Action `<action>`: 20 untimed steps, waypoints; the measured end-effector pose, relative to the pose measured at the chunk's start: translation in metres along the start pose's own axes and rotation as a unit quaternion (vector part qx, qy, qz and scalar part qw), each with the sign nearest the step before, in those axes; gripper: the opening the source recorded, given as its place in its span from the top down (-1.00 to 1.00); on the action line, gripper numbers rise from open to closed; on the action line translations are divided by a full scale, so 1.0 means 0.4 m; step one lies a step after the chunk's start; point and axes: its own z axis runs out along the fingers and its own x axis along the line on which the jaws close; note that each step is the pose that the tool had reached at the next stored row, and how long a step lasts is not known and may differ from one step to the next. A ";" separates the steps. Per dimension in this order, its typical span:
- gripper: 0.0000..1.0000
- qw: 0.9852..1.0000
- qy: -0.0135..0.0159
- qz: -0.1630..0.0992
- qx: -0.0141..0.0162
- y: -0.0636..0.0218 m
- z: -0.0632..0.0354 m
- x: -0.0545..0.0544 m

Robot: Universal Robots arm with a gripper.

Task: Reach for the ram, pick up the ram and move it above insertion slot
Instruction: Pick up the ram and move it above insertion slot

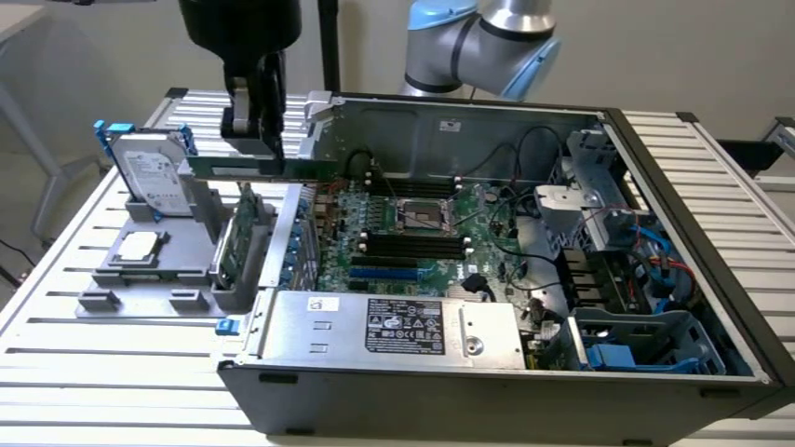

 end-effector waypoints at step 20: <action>0.73 1.000 -0.014 0.000 0.001 -0.230 0.040 -0.027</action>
